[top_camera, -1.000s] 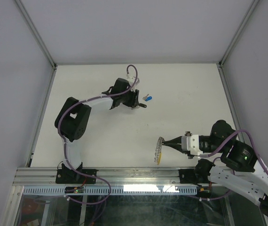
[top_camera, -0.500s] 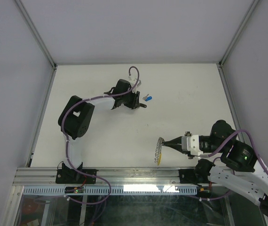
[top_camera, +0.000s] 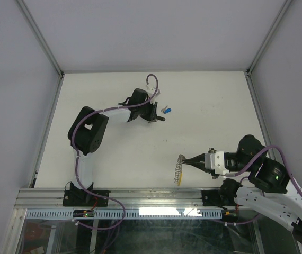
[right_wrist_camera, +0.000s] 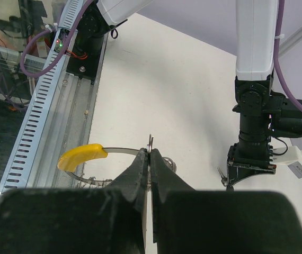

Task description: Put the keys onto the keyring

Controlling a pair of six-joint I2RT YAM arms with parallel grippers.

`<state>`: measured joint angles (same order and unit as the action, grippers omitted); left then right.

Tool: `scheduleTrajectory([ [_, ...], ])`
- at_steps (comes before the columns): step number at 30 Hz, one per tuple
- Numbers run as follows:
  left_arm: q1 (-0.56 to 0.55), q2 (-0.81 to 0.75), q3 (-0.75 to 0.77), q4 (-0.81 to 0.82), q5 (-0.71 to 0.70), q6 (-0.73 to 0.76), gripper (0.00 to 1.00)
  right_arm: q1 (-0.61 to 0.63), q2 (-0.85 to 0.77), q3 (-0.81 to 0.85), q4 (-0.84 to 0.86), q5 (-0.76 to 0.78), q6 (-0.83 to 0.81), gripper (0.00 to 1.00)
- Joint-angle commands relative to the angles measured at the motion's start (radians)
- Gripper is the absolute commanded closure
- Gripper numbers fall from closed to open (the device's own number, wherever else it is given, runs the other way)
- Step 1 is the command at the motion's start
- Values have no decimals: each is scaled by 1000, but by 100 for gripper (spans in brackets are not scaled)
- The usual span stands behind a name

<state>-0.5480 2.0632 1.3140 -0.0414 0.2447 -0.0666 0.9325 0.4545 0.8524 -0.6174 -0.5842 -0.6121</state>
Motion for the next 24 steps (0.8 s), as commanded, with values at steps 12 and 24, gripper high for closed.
scheduleTrajectory([
  [12, 8, -57, 41, 47, 48, 27, 100, -3, 17, 20, 56, -11, 11, 100],
  [24, 7, -282, -67, 42, 101, 84, 100, -3, 15, 32, 53, 40, 13, 100],
])
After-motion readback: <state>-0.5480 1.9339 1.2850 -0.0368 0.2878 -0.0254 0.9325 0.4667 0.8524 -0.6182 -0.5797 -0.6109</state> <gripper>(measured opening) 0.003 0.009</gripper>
